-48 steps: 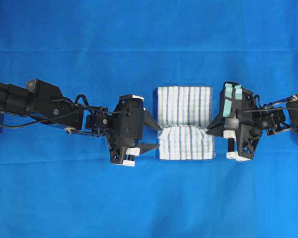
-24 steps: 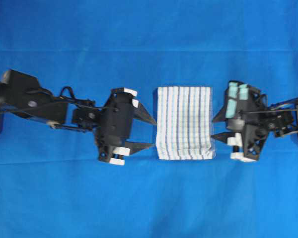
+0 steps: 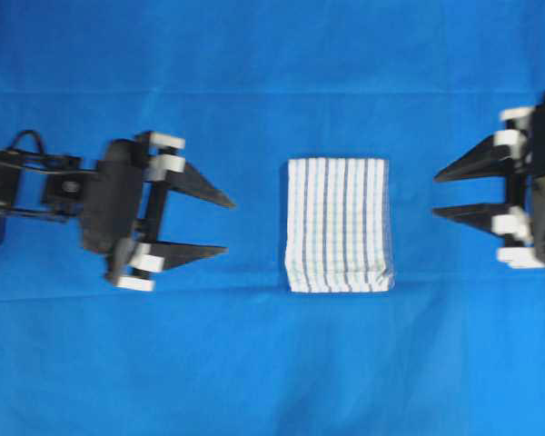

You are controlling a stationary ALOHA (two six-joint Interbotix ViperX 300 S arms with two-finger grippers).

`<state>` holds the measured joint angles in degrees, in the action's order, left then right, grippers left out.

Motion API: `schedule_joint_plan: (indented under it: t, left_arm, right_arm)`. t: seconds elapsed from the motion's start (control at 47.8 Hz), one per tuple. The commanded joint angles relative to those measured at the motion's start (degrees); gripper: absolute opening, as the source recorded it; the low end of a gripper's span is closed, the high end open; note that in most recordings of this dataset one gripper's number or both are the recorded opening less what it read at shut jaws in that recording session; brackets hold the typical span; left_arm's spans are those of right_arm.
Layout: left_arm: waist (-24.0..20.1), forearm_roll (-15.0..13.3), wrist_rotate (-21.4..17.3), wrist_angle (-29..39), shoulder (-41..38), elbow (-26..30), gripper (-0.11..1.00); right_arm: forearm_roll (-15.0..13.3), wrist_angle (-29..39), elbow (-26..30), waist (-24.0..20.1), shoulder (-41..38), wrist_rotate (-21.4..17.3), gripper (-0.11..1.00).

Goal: Fold the blue towel.

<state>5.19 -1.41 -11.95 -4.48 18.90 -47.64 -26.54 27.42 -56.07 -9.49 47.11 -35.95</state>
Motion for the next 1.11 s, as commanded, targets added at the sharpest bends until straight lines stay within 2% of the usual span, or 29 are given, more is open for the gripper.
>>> schedule_joint_plan:
  t: [0.0, 0.146, 0.398, 0.691, 0.879, 1.088]
  left_arm:
    - [-0.4, 0.1, 0.4, -0.4, 5.3, -1.6, 0.58]
    - [-1.3, 0.1, 1.5, -1.8, 13.0, -6.4, 0.58]
    - [-1.7, 0.0, 2.6, -2.0, 26.7, -14.1, 0.58]
    - [-3.5, -0.3, 4.2, -1.9, 41.0, -24.4, 0.58]
    - [-5.0, -0.3, 6.8, -1.4, 46.8, -28.4, 0.58]
    - [-5.3, -0.3, 7.1, -0.4, 48.3, -29.5, 0.58]
  right_arm:
    - [-0.7, 1.6, 0.6, -0.2, 3.8, 0.2, 0.56]
    - [-2.4, 3.5, -0.1, -0.2, 8.2, 0.2, 0.56]
    - [-5.1, 1.8, -4.6, 0.1, 15.2, -0.5, 0.56]
    - [-5.0, -4.3, -12.2, 1.8, 22.6, -1.1, 0.56]
    - [-4.7, -9.8, -15.7, 4.4, 22.5, -1.6, 0.56]
    - [-4.7, -11.3, -16.2, 6.3, 21.7, -1.9, 0.56]
